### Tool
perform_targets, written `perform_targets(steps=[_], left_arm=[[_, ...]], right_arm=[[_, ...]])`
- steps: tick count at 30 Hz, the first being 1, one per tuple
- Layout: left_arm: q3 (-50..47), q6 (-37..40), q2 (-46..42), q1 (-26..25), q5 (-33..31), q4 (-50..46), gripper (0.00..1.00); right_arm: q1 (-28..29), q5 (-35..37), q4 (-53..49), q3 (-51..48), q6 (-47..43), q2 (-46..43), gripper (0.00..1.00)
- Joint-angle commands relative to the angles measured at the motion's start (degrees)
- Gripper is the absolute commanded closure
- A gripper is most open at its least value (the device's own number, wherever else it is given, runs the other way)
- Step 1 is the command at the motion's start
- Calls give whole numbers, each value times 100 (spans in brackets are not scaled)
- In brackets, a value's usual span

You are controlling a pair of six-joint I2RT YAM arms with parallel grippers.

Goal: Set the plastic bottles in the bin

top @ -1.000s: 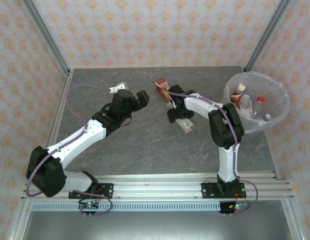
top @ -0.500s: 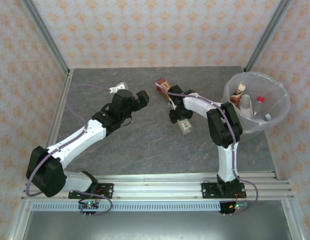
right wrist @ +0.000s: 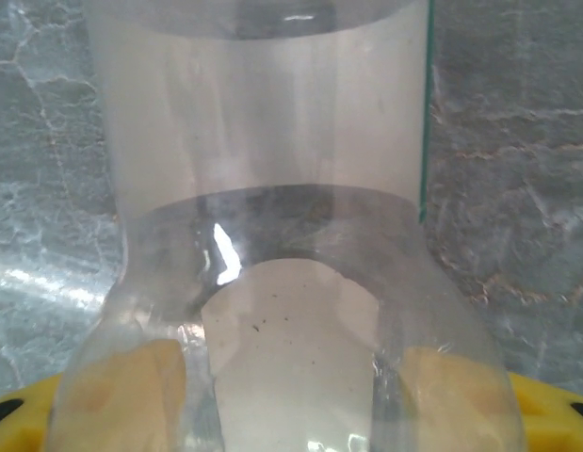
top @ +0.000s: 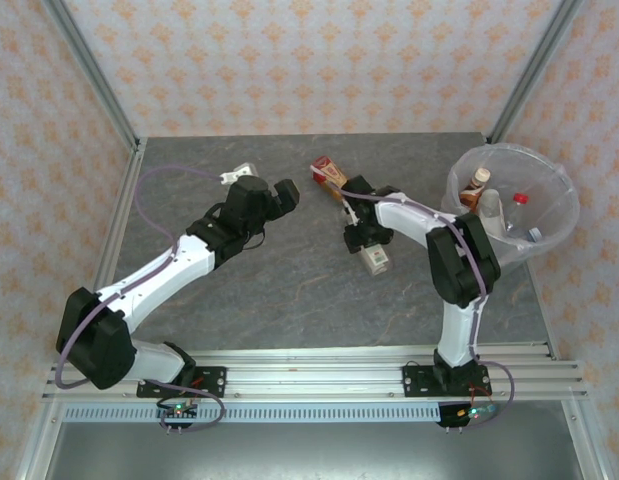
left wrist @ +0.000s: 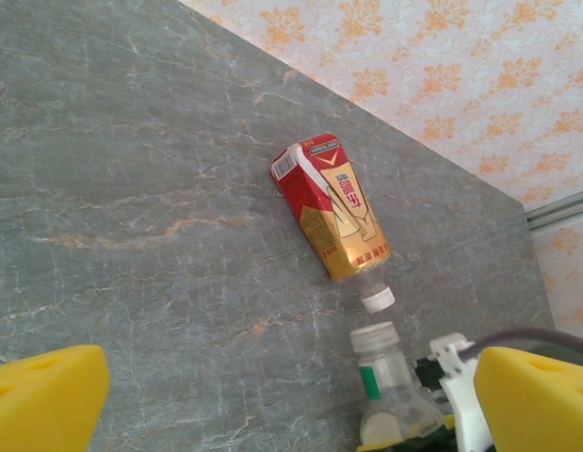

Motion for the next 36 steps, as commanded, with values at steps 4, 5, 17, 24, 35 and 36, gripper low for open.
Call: perform_targets(steps=[4, 5, 17, 24, 35, 36], left_arm=[[260, -153, 182, 34, 10, -197, 0], [279, -177, 206, 31, 20, -205, 0], [409, -164, 413, 29, 325, -118, 0], [332, -94, 453, 34, 472, -15, 0], [486, -1, 752, 105, 1983, 710, 0], [485, 28, 750, 105, 1896, 676, 0]], right_arm=[[42, 165, 446, -673, 313, -931, 56], [45, 162, 498, -748, 345, -1031, 57], [44, 148, 1408, -1146, 544, -2384, 63], [42, 313, 1742, -993, 745, -2991, 63], [-18, 945, 3063, -1165, 927, -4030, 62], [-28, 961, 3100, -1148, 927, -4056, 62]])
